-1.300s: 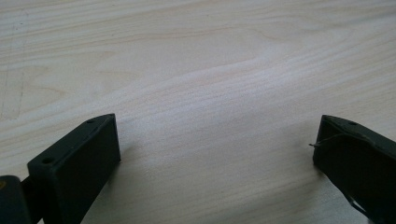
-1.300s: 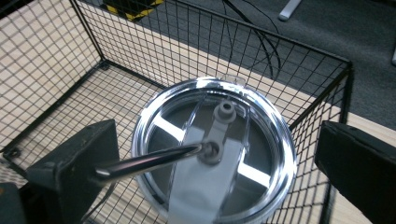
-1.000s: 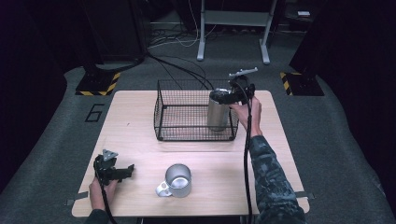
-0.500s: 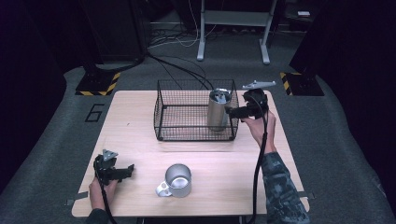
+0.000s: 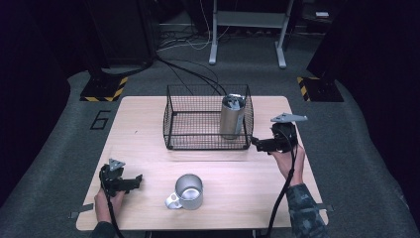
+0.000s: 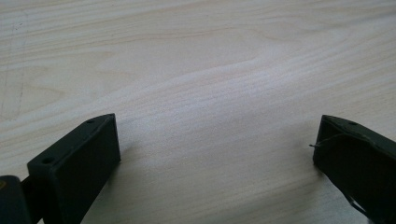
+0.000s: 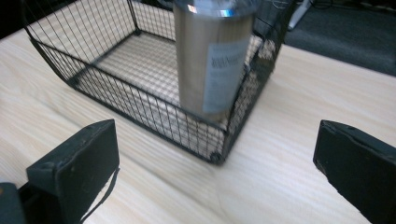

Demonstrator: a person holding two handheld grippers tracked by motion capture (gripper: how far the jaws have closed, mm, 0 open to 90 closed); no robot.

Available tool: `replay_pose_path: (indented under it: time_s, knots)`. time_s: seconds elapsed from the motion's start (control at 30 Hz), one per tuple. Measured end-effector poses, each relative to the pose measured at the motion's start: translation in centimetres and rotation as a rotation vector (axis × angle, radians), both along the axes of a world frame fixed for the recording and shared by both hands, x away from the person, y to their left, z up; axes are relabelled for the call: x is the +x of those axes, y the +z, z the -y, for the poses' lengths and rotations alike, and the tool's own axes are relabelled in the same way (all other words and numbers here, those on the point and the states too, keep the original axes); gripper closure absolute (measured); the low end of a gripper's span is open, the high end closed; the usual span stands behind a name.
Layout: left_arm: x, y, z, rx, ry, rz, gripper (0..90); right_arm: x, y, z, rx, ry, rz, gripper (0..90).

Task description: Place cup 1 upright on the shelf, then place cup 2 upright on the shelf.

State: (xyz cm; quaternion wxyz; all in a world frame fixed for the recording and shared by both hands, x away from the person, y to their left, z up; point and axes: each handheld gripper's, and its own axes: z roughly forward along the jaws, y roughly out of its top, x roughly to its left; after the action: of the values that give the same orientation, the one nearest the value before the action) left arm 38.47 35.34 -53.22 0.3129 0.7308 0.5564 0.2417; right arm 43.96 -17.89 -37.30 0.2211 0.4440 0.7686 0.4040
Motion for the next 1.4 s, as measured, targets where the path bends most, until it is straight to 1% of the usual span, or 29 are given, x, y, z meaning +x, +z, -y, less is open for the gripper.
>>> replay_pose_path:
  time_s: [0.07, 0.17, 0.23, 0.3, 0.37, 0.43, 0.47, 0.57, 0.6, 0.63, 0.67, 0.73, 0.8, 0.87, 0.93, 1.0, 1.03, 1.07, 1.2, 1.23, 1.27, 1.3, 1.33, 1.4]
  knots:
    - [0.0, 0.0, 0.1, -0.006, 0.006, 0.005, 0.4, -0.6, -0.9, 0.6, 0.004, -0.012, -0.001, 0.0]
    - [0.0, 0.0, 0.0, -0.005, 0.005, 0.004, 0.4, -1.7, -2.3, 1.3, -0.008, -0.036, 0.006, 0.0]
    - [0.0, 0.0, 0.1, -0.006, 0.006, 0.005, 0.4, -2.3, -3.5, 1.9, -0.006, -0.050, -0.005, 0.0]
    - [0.0, 0.0, 0.1, -0.006, 0.006, 0.004, 0.4, -2.9, -4.7, 2.4, -0.027, -0.077, -0.007, 0.0]
    - [0.0, 0.0, 0.0, -0.006, 0.002, 0.003, 0.4, -3.4, -5.9, 3.0, -0.014, -0.089, -0.021, 0.0]
    - [0.0, 0.0, 0.0, -0.007, -0.002, 0.000, 0.4, -3.8, -7.2, 3.4, -0.018, -0.105, -0.032, 0.0]
    - [0.0, 0.0, 0.0, -0.007, -0.003, -0.003, 0.4, -3.9, -7.7, 3.6, -0.031, -0.115, -0.038, 0.0]
    - [0.0, 0.0, 0.0, -0.006, -0.004, -0.003, 0.4, -4.4, -9.4, 4.2, -0.036, -0.135, -0.061, 0.0]
    - [0.0, 0.0, 0.0, -0.006, -0.002, -0.004, 0.4, -4.4, -10.0, 4.5, -0.046, -0.138, -0.058, 0.0]
    - [-0.1, 0.0, 0.1, -0.008, 0.011, 0.003, 0.4, -4.5, -10.5, 4.6, -0.051, -0.149, -0.062, 0.0]
    - [-0.1, 0.0, 0.1, -0.008, 0.011, 0.003, 0.5, -4.8, -11.5, 5.0, -0.071, -0.169, -0.049, 0.0]
    - [-0.1, 0.0, 0.2, -0.009, 0.021, 0.000, 0.5, -4.8, -12.3, 5.3, -0.084, -0.179, -0.049, 0.0]
    - [-0.2, 0.0, 0.2, -0.011, 0.022, -0.001, 0.5, -4.9, -13.2, 5.6, -0.081, -0.180, -0.067, 0.0]
    - [-0.2, 0.0, 0.2, -0.005, 0.020, -0.003, 0.5, -4.9, -14.0, 5.7, -0.092, -0.186, -0.078, 0.0]
    - [-0.2, 0.1, 0.1, 0.002, 0.011, -0.005, 0.5, -4.9, -14.6, 5.8, -0.090, -0.181, -0.077, 0.0]
    - [-0.2, 0.0, 0.2, -0.006, 0.013, -0.001, 0.2, -4.8, -15.1, 5.9, -0.102, -0.175, -0.079, 0.0]
    - [-0.2, 0.0, 0.2, -0.006, 0.013, -0.001, 0.2, -4.8, -15.1, 5.9, -0.102, -0.175, -0.079, 0.0]
    - [-0.2, 0.0, 0.2, -0.006, 0.013, -0.001, 0.2, -4.6, -15.3, 5.9, -0.102, -0.175, -0.101, 0.0]
    - [-0.2, 0.0, 0.2, -0.006, 0.013, -0.001, 0.2, -4.6, -15.3, 5.9, -0.102, -0.175, -0.101, 0.0]
    - [-0.4, 0.6, 0.4, -0.022, -0.042, -0.009, 0.2, -4.6, -15.3, 5.9, -0.102, -0.175, -0.101, 0.0]
    - [-0.4, 0.6, 0.4, -0.022, -0.042, -0.009, 0.3, -4.6, -15.3, 5.9, -0.102, -0.175, -0.101, 0.0]
    - [-0.4, 0.6, 0.4, -0.022, -0.042, -0.009, 0.3, -4.0, -15.6, 6.1, -0.088, -0.166, -0.126, 0.0]
    - [-0.9, 1.3, 0.5, -0.055, -0.071, 0.001, 0.8, -4.1, -15.7, 6.2, -0.090, -0.162, -0.128, 0.0]
    - [-1.1, 1.5, 0.5, -0.057, -0.080, 0.005, 3.3, -4.0, -15.7, 6.2, -0.087, -0.157, -0.131, 0.0]
